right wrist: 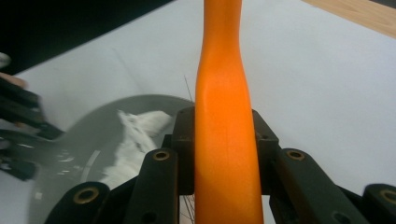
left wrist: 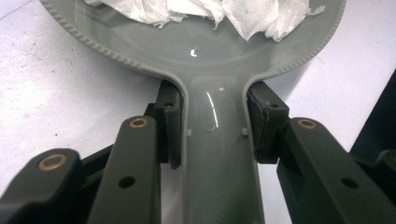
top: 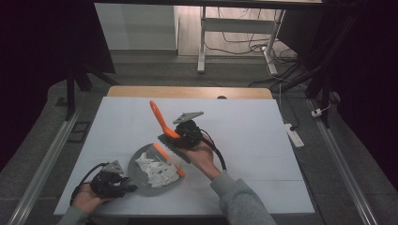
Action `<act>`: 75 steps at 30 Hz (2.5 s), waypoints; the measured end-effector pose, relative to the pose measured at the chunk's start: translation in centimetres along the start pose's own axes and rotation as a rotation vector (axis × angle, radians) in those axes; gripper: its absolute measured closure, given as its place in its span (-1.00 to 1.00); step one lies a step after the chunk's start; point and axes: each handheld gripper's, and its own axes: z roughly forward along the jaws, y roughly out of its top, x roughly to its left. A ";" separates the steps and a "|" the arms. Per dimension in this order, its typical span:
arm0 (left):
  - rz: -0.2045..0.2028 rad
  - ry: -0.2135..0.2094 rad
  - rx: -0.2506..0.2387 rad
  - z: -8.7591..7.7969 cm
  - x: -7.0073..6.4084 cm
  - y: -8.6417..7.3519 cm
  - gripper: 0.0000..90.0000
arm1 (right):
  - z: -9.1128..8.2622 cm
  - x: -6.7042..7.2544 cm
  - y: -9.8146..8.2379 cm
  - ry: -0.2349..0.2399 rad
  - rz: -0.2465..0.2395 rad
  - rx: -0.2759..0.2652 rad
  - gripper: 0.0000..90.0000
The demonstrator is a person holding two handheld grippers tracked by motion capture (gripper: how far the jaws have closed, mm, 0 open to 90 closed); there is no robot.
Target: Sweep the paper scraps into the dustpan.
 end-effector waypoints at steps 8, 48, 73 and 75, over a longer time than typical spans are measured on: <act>-0.002 0.000 -0.001 0.1 0.0 0.1 0.37 | 3.5 -1.5 -2.0 -0.063 0.011 0.143 0.56; -0.015 0.004 -0.031 0.0 0.1 0.0 0.37 | -2.4 -1.6 -1.1 -0.018 0.072 -0.058 0.56; -0.018 0.013 -0.017 0.2 0.1 0.0 0.38 | 5.3 2.2 -1.0 0.167 0.170 0.014 0.57; -0.019 0.011 -0.024 0.2 0.1 -0.1 0.38 | 5.1 3.0 -0.6 0.179 0.142 0.010 0.57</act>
